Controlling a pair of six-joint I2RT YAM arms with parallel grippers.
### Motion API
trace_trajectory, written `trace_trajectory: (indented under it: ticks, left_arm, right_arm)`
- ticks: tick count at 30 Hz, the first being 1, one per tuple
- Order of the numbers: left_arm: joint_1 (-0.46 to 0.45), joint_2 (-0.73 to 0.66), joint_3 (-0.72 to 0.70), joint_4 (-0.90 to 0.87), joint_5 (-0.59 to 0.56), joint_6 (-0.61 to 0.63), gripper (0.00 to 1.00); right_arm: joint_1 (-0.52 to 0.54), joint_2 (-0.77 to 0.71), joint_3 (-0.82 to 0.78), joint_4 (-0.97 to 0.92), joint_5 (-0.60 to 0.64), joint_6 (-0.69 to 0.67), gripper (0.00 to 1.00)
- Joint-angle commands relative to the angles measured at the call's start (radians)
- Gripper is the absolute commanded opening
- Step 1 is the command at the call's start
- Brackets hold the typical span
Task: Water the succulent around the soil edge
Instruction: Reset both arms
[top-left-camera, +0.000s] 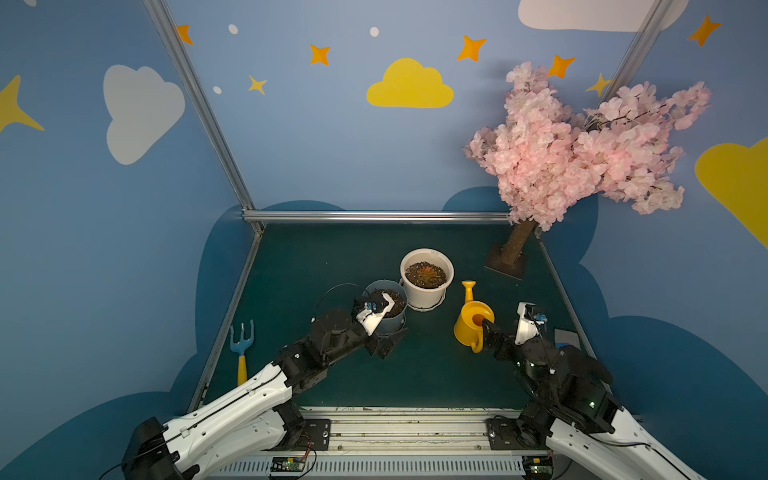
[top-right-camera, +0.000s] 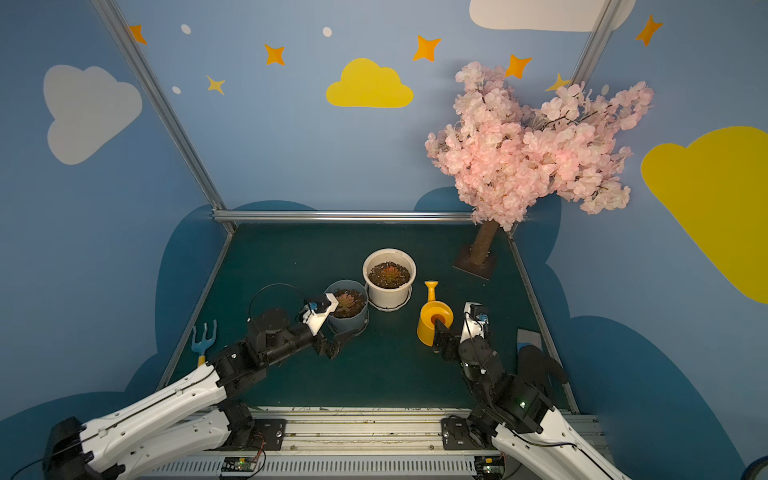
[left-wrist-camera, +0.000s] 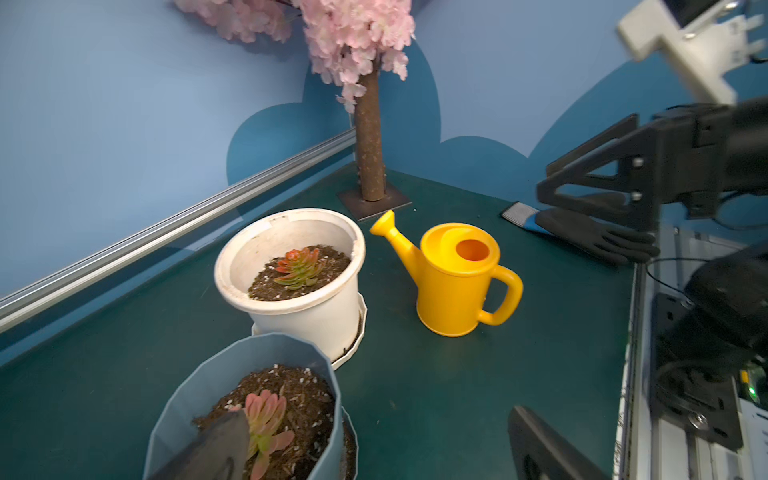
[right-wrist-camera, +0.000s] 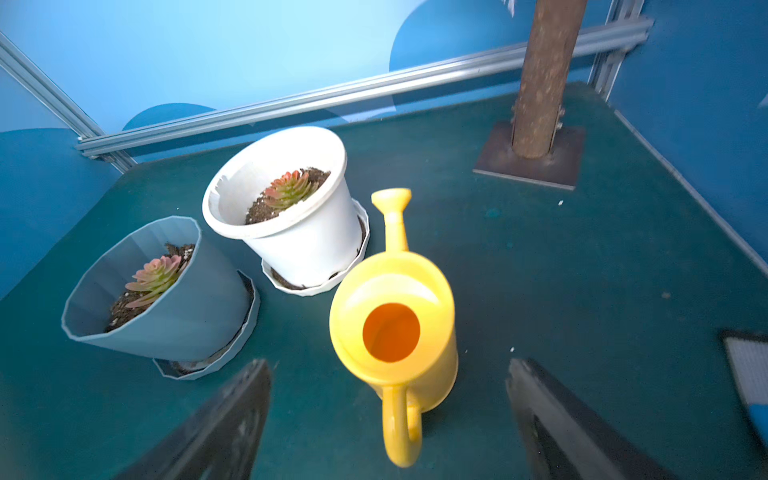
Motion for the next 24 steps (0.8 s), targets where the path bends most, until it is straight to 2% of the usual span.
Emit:
trace_trajectory:
  ticks: [1, 4, 8, 13, 15, 18, 21, 24]
  left_arm:
    - [0.103, 0.005, 0.037, -0.014, 0.008, -0.049, 1.00]
    - [0.242, 0.012, 0.045, -0.011, 0.026, -0.060, 1.00]
    - [0.429, 0.041, 0.023, 0.035, 0.001, -0.082, 1.00]
    - [0.596, 0.091, -0.050, 0.130, -0.034, -0.094, 1.00]
    - [0.641, 0.119, -0.094, 0.194, -0.071, -0.081, 1.00]
    - [0.691, 0.181, -0.167, 0.310, -0.114, -0.060, 1.00]
    - [0.739, 0.263, -0.212, 0.414, -0.143, -0.066, 1.00]
    - [0.752, 0.369, -0.226, 0.507, -0.162, -0.082, 1.00]
  right_arm:
    - [-0.026, 0.077, 0.077, 0.021, 0.116, -0.137, 0.96]
    - [-0.136, 0.153, 0.135, 0.065, 0.076, -0.193, 0.98]
    - [-0.429, 0.242, 0.136, 0.182, -0.181, -0.192, 0.98]
    - [-0.881, 0.373, 0.048, 0.401, -0.617, -0.053, 0.98]
    - [-0.993, 0.440, 0.002, 0.509, -0.687, -0.038, 0.98]
    - [-1.061, 0.539, -0.047, 0.620, -0.646, -0.097, 0.98]
    - [-1.066, 0.616, -0.067, 0.664, -0.579, -0.184, 0.98]
    - [-1.064, 0.675, -0.075, 0.714, -0.600, -0.227, 0.98]
